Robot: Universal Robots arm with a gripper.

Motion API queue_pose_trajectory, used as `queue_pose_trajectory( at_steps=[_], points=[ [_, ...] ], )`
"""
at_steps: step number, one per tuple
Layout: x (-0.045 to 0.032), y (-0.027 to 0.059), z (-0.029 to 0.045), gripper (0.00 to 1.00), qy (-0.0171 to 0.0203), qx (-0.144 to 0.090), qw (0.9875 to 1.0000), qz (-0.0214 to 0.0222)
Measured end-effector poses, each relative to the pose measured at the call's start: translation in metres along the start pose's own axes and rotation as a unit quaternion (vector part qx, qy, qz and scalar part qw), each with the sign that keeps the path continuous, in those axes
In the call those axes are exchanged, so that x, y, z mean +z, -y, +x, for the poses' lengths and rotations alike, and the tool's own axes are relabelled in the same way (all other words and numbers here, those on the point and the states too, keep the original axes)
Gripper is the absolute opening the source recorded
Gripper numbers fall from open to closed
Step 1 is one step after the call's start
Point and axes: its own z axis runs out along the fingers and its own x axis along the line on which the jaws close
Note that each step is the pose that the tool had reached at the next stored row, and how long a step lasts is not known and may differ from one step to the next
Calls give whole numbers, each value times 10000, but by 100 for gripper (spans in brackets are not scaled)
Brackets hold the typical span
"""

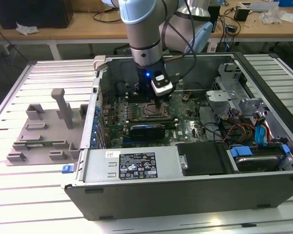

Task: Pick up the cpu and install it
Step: 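Install the first cpu locking lever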

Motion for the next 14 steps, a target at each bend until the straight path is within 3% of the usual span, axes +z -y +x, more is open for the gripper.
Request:
queue_pose_trajectory(
  at_steps=[5,6,7,8,9,10,12,14],
  points=[
    [0,0,0,11,-7,-1,10000,10],
    [2,-2,-2,11,-47,-1,10000,19],
    [3,-3,-8,11,-142,0,9999,42],
    [6,-5,-19,11,-274,2,9996,75],
    [11,-10,-40,11,-469,2,9988,120],
    [13,-12,-51,11,-584,4,9982,148],
    [15,-15,-65,11,-764,4,9969,193],
    [15,-15,-65,11,-780,4,9968,197]
  ],
)
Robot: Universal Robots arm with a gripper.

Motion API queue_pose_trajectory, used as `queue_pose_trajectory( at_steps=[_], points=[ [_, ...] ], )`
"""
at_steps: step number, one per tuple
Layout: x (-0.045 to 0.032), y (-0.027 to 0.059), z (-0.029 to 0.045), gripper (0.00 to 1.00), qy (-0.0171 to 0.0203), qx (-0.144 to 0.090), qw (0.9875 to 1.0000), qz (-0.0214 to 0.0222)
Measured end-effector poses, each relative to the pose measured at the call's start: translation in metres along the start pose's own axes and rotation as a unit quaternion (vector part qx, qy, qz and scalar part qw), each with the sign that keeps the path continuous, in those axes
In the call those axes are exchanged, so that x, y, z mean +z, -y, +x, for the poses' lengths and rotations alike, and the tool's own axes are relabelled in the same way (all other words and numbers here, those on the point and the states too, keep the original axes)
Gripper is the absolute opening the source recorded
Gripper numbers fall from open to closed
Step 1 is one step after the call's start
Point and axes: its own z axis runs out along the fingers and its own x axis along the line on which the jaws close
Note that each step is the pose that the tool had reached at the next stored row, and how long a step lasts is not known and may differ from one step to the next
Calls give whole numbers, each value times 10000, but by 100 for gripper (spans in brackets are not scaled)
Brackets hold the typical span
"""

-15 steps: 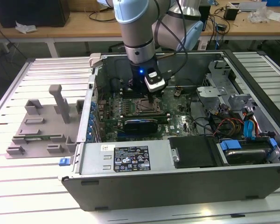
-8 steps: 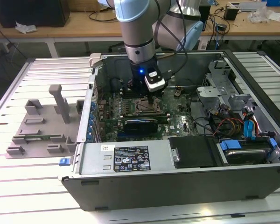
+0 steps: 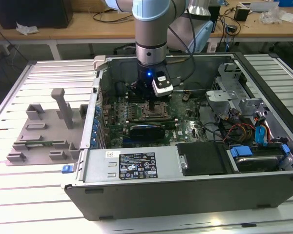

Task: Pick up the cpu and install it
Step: 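Install the first cpu locking lever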

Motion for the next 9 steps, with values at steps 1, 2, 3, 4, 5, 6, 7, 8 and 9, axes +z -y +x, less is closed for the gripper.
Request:
queue_pose_trajectory(
  at_steps=[1,2,3,4,5,6,7,8,9],
  points=[
    [0,0,0,11,-9,0,10000,2],
    [0,0,0,11,-10,0,10000,4],
    [-14,-1,-1,11,3,-3,10000,55],
    [-38,-1,-1,11,12,-6,10000,98],
    [-65,-1,-3,11,20,-9,9999,129],
    [-65,-2,-3,11,20,-11,9999,130],
    [-65,-2,-6,11,21,-19,9999,130],
    [-66,-2,-11,11,20,-48,9999,130],
    [-66,-3,-18,11,20,-126,9998,127]
  ],
)
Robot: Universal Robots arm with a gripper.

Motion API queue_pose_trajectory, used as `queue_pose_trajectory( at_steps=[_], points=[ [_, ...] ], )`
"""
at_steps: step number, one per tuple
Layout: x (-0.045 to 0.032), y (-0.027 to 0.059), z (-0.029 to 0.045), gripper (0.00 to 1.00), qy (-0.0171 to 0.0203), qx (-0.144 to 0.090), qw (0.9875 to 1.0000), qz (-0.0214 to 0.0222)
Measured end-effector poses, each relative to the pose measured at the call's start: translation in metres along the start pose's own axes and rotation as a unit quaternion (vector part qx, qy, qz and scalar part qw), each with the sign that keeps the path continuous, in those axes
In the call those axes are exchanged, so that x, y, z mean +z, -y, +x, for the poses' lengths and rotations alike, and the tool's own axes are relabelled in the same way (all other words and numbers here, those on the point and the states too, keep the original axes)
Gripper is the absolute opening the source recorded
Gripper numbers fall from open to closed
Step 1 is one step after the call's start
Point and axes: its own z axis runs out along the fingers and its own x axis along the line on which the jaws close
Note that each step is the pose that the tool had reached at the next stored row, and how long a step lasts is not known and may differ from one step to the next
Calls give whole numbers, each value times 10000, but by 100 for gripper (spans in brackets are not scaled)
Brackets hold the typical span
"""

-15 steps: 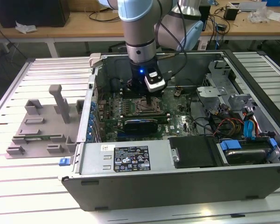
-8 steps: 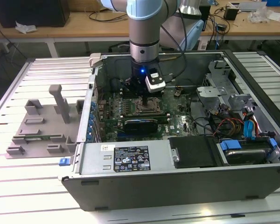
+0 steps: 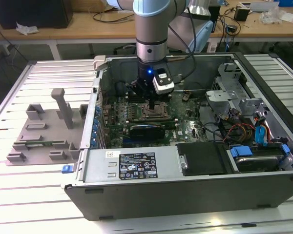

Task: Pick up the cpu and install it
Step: 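Install the first cpu locking lever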

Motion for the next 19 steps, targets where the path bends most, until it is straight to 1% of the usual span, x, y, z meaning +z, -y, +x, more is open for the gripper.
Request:
queue_pose_trajectory(
  at_steps=[1,2,3,6,7,9,10,12,13,15,17,19],
  points=[
    [0,-1,-4,11,1,-66,10000,-2],
    [0,-2,-10,11,3,-229,9997,-7],
    [1,-3,-13,11,5,-308,9995,-10],
    [1,-4,-18,11,3,-542,9985,-17],
    [2,-5,-22,11,0,-679,9977,-21],
    [3,-5,-27,11,-8,-841,9965,-24],
    [4,-7,-33,11,-24,-917,9958,-22],
    [5,-8,-44,11,-53,-939,9956,-8],
    [4,-7,-44,11,-58,-938,9956,-2],
    [-9,-8,-45,11,-59,-940,9956,-3],
    [-77,-7,-48,11,-59,-948,9955,-3],
    [-117,-6,-49,11,-59,-951,9955,-3]
  ],
)
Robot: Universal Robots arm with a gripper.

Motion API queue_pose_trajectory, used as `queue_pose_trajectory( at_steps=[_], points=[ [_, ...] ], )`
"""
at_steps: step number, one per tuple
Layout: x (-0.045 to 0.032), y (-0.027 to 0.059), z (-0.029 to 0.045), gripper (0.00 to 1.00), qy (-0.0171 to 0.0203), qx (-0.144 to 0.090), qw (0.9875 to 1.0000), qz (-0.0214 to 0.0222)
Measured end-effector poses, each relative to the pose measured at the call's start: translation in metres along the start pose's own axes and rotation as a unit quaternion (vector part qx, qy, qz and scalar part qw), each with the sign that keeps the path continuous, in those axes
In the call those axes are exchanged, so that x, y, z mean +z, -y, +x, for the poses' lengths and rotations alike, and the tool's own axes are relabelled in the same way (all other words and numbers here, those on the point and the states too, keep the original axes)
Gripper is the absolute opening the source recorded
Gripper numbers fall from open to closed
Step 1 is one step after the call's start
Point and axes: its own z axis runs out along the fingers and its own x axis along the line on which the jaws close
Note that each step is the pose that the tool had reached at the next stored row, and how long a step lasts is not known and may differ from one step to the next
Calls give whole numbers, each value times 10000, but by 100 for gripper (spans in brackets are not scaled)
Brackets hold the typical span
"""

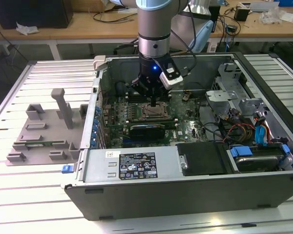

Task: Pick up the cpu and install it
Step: 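Install the first cpu locking lever, then install the second cpu locking lever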

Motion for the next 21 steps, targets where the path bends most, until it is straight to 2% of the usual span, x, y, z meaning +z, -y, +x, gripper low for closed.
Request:
queue_pose_trajectory(
  at_steps=[9,21],
  points=[
    [-75,4,-26,11,-13,-1,10000,0],
    [-91,4,-31,11,-15,0,10000,0]
  ],
)
